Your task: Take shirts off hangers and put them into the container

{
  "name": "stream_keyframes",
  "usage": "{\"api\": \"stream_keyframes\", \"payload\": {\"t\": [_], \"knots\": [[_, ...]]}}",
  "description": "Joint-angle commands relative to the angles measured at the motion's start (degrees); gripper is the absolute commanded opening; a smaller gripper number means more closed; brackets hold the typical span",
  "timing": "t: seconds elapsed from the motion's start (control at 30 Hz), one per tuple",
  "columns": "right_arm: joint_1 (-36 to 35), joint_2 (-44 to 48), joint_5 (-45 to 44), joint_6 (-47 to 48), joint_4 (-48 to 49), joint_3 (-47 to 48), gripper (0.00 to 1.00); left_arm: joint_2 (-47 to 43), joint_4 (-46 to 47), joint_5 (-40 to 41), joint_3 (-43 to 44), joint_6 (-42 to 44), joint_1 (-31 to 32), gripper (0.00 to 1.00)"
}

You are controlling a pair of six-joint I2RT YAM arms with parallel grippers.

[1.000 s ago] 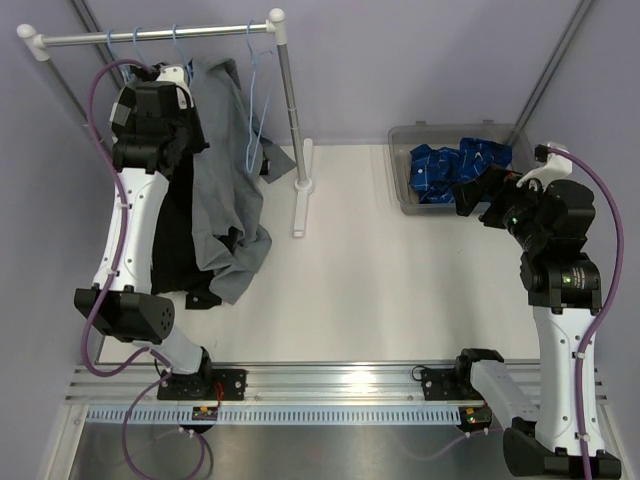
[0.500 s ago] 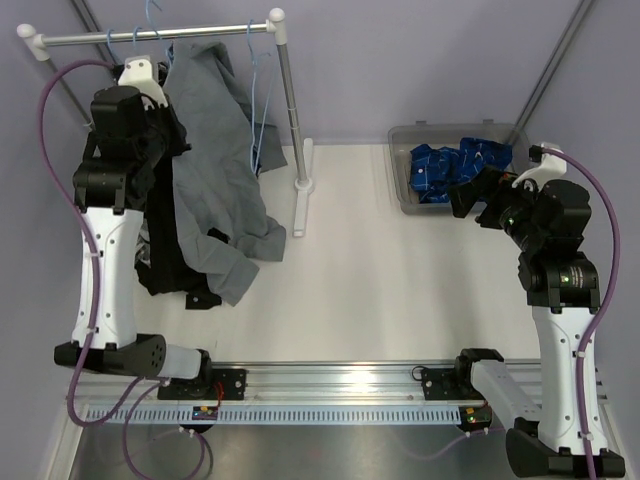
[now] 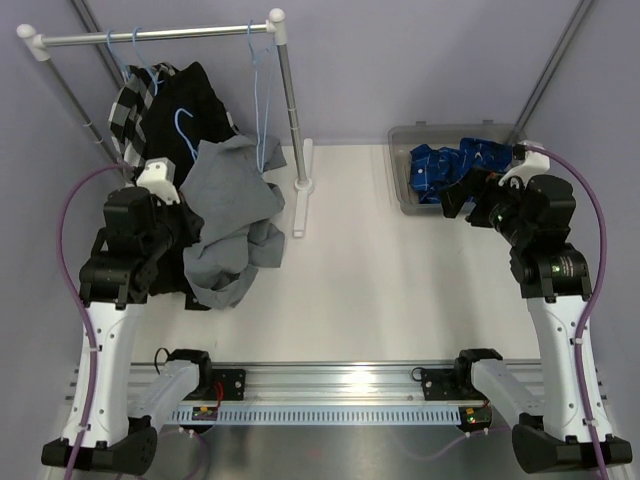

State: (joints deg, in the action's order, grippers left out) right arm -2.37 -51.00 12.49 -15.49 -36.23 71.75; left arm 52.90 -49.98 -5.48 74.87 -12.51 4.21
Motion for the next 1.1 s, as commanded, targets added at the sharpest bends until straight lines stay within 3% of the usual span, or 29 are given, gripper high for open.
{"api": "stream_keyframes", "payload": {"t": [0.0,0.43,0.63,0.9,1.07], "knots": [[-0.88,-1.37,-1.33,1.42,2.3,1.11,1.0,-4.73,1.21,-5.24,-4.45,1.44,0.62,0.0],[-1.14,-5.69,0.6,0.46,2.92,2.26,0.99,-15.02,-2.93,-17.89,-15.28,8.47,10.2,0.0],[-1.49,-5.16,4.91,2.91,3.97,2.52,0.99,-14.32,-3.11,-23.61,-12.57,10.23,14.77,0.0],[-2.2,-3.93,4.56,5.38,3.44,2.17,1.0,-5.63,-3.11,-31.08,9.03,9.7,17.06,0.0],[-2.2,-2.96,4.12,5.73,3.53,1.56,1.0,4.65,-3.02,-35.47,30.31,8.56,19.43,0.0]]}}
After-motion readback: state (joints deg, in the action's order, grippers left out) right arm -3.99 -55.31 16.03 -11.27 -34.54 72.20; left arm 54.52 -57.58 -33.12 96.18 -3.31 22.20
